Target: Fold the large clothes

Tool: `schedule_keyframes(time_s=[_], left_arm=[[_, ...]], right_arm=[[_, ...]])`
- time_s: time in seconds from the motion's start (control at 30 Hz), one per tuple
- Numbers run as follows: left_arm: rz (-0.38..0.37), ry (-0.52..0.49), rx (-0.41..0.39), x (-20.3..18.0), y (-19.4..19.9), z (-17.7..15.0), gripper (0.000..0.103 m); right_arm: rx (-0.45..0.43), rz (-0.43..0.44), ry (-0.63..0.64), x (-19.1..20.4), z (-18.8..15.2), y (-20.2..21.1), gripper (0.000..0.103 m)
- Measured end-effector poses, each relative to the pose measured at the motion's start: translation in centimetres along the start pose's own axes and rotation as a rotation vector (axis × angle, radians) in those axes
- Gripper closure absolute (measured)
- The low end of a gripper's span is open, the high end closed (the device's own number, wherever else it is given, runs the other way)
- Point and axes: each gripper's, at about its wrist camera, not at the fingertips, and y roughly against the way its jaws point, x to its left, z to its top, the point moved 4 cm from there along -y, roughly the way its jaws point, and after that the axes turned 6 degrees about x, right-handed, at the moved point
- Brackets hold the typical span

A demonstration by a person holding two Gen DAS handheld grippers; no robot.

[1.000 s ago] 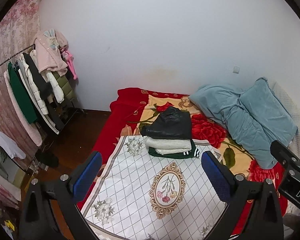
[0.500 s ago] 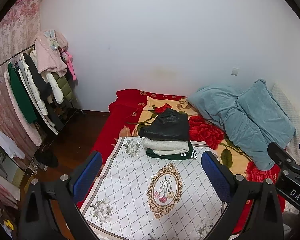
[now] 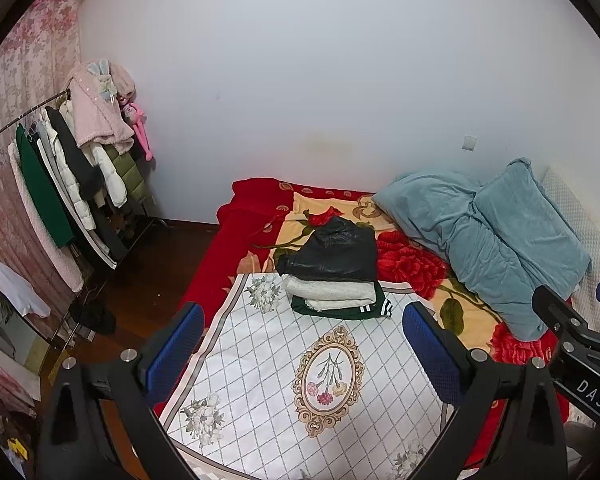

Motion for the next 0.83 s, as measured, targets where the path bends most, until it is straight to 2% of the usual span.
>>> schedule_keyframes(time_s=[0.83], left_arm=[[0.014, 0.024, 0.008, -0.08, -0.24, -0.68, 0.002]], right_arm=[[0.013, -0.007, 0.010, -0.63, -0.17, -0.67, 0.000]])
